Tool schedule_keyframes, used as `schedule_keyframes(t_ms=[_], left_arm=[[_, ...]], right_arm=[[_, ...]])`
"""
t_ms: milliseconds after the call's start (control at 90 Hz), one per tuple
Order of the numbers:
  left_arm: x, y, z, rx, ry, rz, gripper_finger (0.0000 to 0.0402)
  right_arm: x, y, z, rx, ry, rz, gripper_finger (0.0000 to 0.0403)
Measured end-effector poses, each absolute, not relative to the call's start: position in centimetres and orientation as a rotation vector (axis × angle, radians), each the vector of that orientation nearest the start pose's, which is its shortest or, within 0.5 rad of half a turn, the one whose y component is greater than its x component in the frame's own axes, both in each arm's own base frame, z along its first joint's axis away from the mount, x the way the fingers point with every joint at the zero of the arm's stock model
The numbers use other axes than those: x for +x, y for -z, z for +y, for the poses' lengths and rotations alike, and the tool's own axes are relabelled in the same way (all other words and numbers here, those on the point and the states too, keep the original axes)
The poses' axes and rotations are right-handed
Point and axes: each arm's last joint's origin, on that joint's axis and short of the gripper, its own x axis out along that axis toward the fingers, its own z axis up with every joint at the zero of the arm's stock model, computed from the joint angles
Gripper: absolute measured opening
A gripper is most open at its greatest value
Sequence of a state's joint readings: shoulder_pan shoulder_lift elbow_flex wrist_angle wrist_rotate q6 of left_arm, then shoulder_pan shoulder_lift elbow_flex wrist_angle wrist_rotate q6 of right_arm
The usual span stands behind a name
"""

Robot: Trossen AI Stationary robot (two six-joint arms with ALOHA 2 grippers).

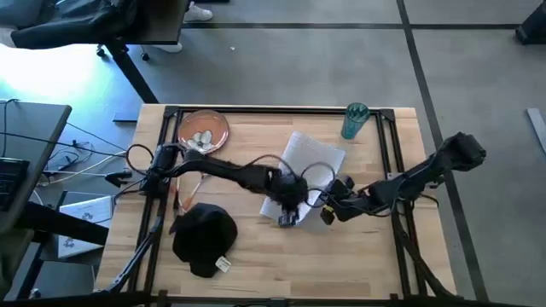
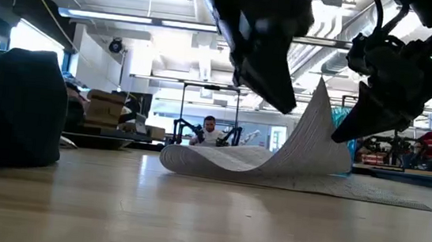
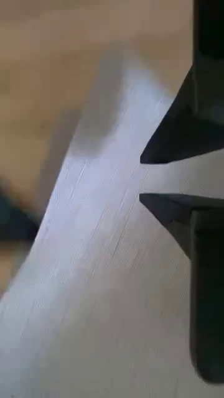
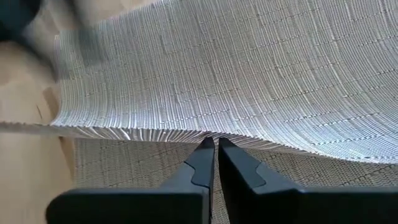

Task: Set table place
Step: Prepare the gray table mat

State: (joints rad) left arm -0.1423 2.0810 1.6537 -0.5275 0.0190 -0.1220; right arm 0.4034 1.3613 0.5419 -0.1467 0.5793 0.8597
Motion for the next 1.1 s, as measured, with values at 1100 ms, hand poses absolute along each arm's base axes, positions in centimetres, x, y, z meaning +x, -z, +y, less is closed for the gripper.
schedule_keyframes(t_ms=[1100], left_arm=[[45.8, -20.3, -9.5, -0.024, -0.006, 0.815, 0.0147]], right_arm=[[21.8, -14.8, 6.7, 0.429, 0.578, 0.675, 0.0005]])
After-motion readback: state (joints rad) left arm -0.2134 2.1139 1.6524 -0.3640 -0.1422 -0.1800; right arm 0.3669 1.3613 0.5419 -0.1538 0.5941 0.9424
